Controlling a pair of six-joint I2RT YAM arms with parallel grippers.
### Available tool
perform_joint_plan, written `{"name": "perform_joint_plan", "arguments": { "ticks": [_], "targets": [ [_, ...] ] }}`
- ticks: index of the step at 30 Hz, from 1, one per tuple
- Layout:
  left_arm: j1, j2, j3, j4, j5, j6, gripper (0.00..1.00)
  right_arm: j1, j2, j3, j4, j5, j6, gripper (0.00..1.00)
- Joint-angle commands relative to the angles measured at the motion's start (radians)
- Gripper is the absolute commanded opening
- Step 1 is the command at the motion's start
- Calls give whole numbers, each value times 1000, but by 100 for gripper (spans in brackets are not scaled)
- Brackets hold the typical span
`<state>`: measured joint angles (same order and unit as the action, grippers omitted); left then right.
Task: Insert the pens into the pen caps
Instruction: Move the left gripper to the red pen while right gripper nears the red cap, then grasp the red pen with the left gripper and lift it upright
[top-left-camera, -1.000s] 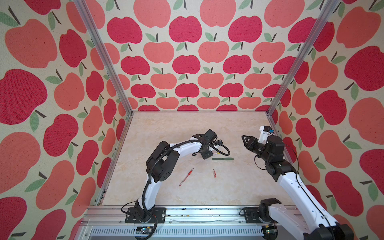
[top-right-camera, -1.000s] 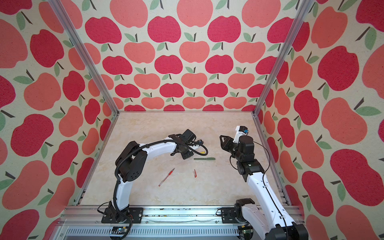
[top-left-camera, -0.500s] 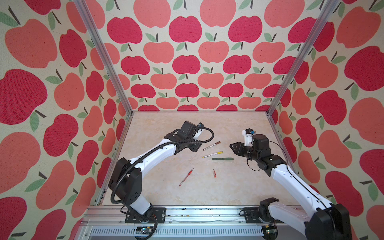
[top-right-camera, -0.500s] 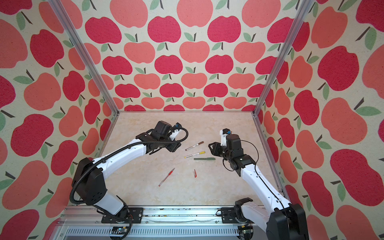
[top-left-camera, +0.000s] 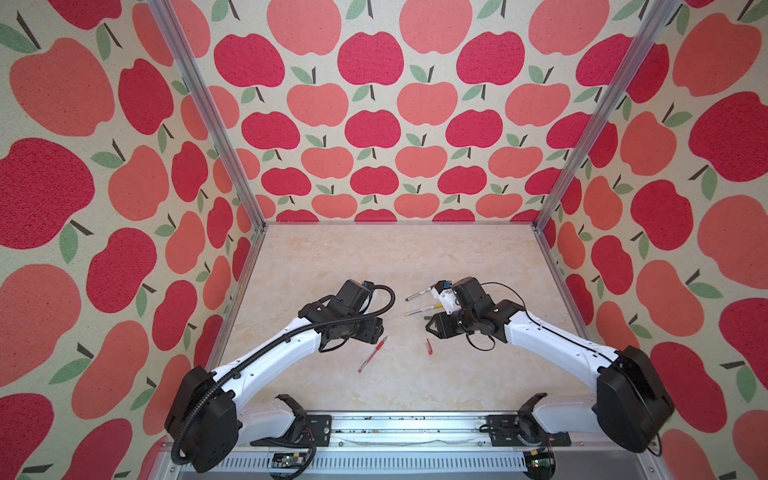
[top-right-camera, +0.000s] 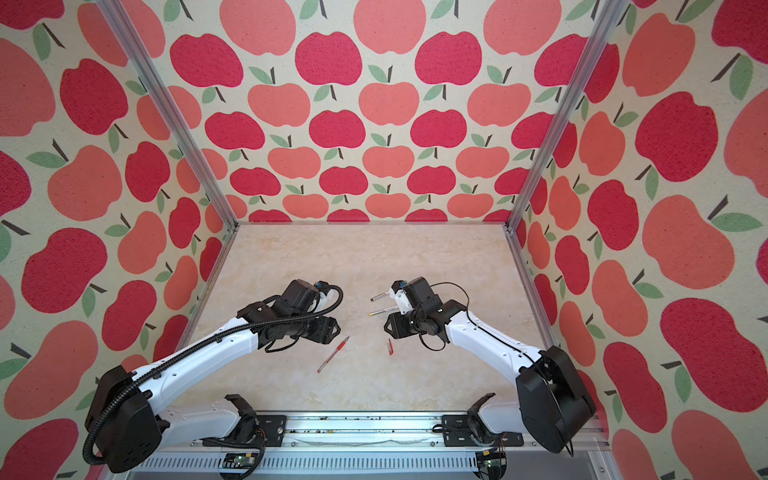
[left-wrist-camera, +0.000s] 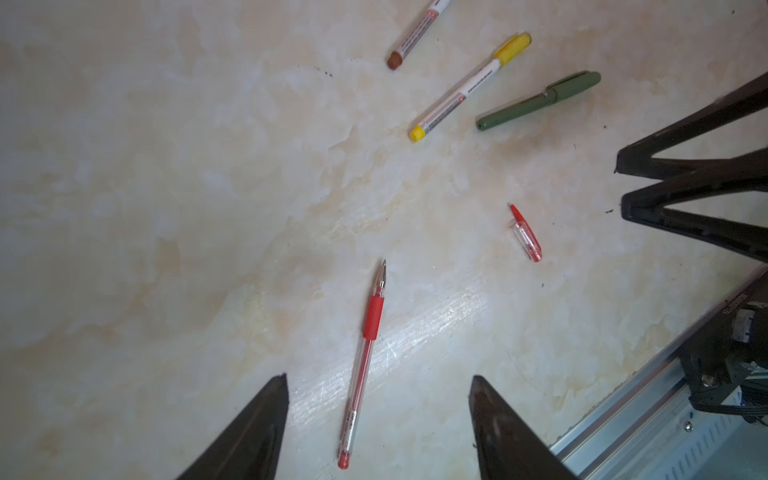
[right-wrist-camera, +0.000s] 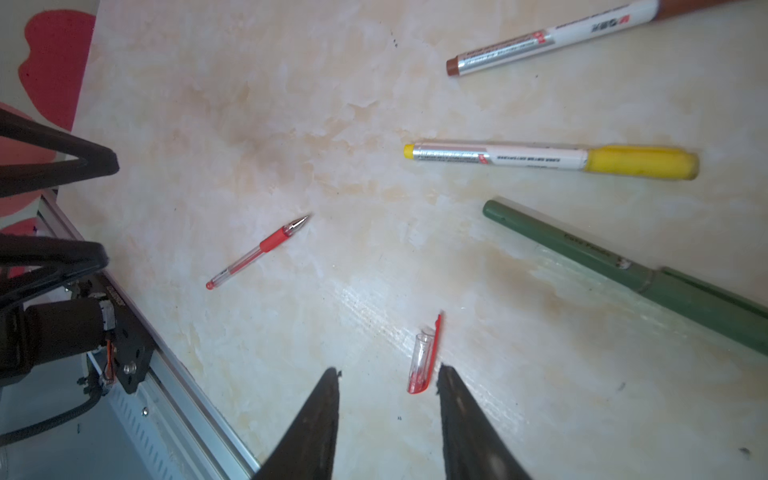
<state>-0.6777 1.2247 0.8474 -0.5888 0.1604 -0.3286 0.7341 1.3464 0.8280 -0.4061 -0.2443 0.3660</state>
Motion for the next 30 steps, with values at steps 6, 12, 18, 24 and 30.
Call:
{"name": "perform_joint_plan", "arguments": {
  "ticks": [6, 12, 18, 24, 30],
  "targets": [
    [-124, 103, -41, -75, -106, -99, 69, 63, 16, 38, -154, 59, -24, 48],
    [-163, 234, -54, -3, -108, -113, 63, 89, 66, 35, -164, 97, 3, 48],
    [-164, 302, -57, 60, -120, -104, 53, 94, 114, 0, -96, 80, 31, 49],
    [-164, 344, -47, 78, -142, -65, 38, 94, 162, -16, -52, 58, 44, 49],
    [-164, 373, -47, 83, -134, -60, 18, 94, 180, -15, -42, 68, 48, 49]
  ]
}}
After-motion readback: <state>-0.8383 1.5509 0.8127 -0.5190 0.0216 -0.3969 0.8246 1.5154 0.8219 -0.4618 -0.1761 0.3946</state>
